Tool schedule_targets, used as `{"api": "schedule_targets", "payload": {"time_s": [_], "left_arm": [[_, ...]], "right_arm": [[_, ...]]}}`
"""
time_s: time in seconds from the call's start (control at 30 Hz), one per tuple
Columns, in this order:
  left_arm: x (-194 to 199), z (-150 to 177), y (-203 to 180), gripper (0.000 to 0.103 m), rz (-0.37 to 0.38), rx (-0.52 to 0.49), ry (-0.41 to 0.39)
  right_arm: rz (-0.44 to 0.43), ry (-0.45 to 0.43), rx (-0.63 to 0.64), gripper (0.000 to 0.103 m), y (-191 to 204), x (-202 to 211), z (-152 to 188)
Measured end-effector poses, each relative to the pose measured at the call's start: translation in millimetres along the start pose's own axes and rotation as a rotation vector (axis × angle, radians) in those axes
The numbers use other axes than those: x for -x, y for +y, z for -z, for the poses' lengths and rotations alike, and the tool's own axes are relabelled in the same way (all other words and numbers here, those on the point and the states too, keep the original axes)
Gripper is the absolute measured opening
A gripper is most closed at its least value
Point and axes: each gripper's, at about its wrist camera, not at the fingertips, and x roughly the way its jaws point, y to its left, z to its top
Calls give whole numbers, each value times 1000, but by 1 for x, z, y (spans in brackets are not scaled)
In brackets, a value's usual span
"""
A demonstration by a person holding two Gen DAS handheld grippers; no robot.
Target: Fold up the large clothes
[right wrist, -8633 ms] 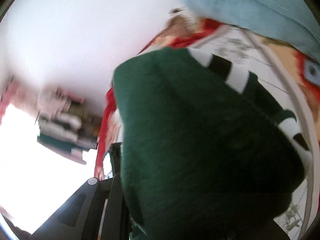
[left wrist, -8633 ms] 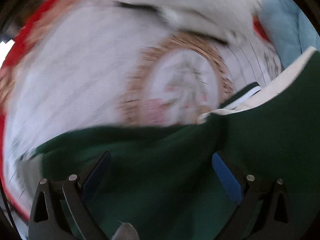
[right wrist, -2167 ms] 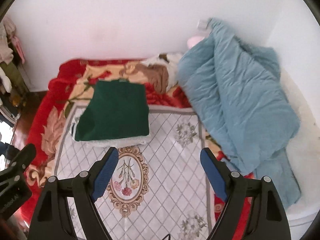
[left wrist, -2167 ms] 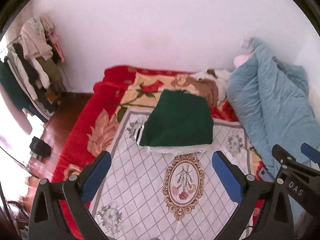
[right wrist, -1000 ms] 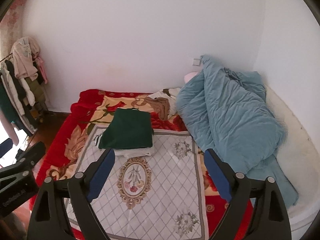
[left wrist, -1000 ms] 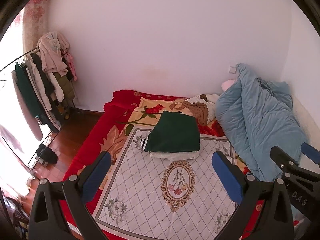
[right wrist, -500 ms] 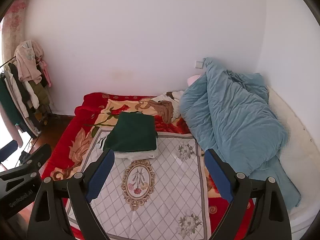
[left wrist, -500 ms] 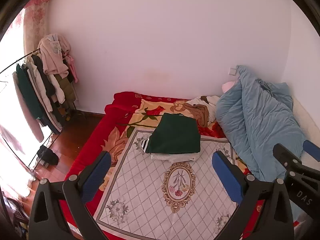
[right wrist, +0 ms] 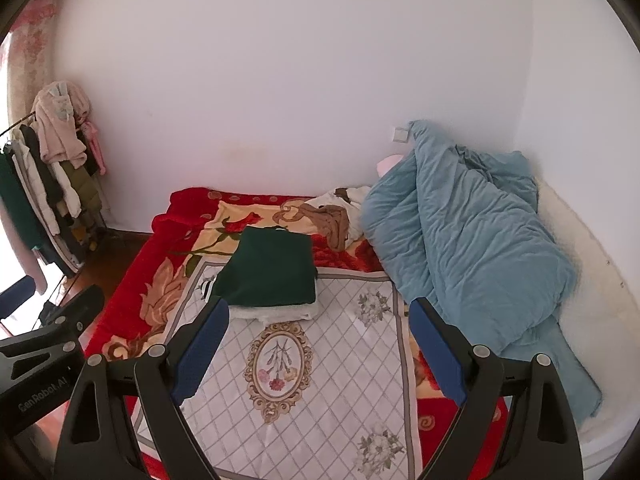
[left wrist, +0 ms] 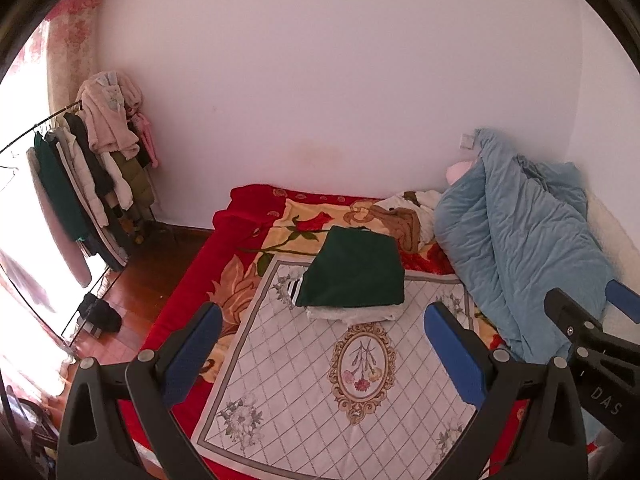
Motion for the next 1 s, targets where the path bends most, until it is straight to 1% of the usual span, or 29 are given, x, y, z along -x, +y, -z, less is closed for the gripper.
{"api": "schedule_targets", "payload": {"time_s": [0.37, 1.0], "left_arm": [[5, -4, 10, 103, 2, 10, 25], [9, -10, 9, 103, 7, 6, 6]], "right_arm": [[-7, 10, -9, 93, -3, -1, -3], [-7, 2, -2, 93, 2, -4, -6]]}}
